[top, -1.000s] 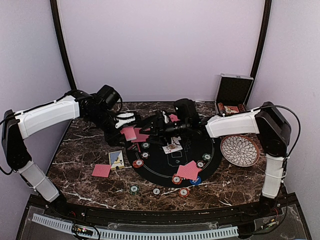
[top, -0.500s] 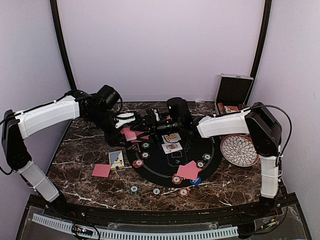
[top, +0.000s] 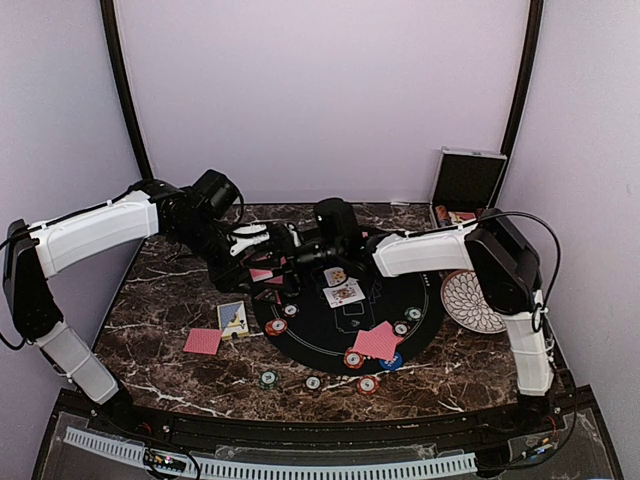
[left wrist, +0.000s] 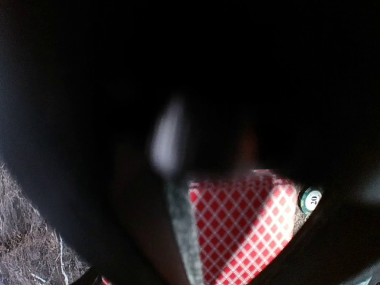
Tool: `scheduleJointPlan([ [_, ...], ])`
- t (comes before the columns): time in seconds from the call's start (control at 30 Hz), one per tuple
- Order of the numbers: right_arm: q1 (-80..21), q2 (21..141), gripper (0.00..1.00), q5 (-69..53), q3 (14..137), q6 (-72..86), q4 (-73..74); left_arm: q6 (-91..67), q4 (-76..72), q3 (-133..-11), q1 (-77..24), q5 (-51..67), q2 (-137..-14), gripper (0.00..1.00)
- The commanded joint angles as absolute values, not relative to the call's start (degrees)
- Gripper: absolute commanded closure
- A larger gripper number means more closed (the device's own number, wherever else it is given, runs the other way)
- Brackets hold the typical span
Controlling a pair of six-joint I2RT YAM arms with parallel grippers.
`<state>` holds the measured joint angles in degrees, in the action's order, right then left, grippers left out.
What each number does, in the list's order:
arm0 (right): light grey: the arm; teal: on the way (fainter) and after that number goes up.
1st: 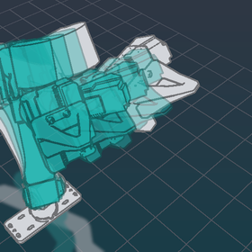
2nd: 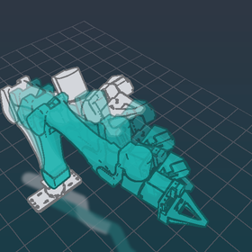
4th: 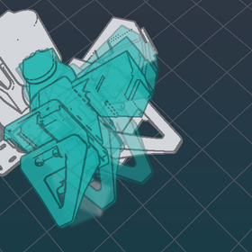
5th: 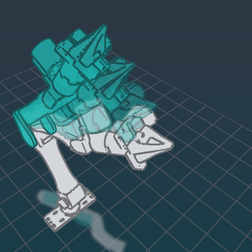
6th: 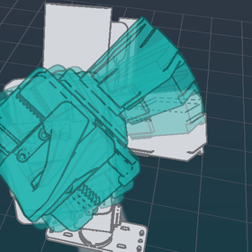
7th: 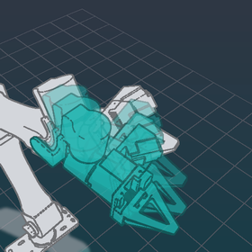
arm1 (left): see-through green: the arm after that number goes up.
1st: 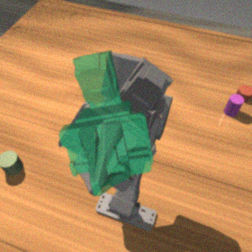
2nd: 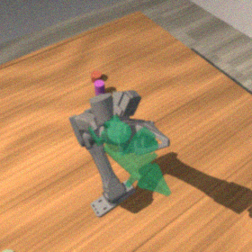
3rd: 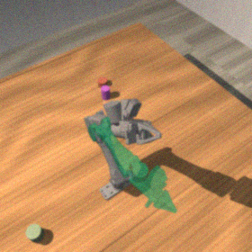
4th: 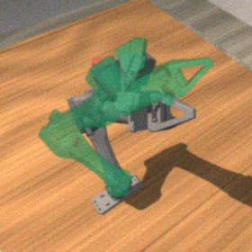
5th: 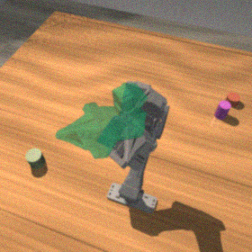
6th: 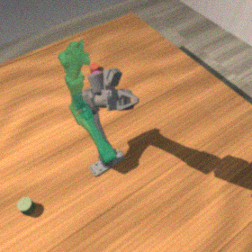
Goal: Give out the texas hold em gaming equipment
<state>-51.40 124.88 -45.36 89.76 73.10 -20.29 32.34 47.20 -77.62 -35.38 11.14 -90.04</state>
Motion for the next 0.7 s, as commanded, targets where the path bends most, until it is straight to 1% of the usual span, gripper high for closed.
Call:
scheduleJointPlan([
  [0.0, -52.29, 126.14, 0.35, -47.34, 92.99, 73.23, -21.44, 32.39, 47.92, -77.96, -35.50, 11.76, -88.11, 1.00],
  [0.33, -51.01, 125.71, 0.41, -45.78, 92.07, 70.04, -15.53, 32.51, 47.90, -78.13, -35.46, 11.51, -88.22, 1.00],
  [0.67, -49.44, 122.66, 0.51, -45.27, 86.58, 69.07, -15.67, 32.60, 47.70, -78.14, -35.50, 11.34, -88.29, 1.00],
])
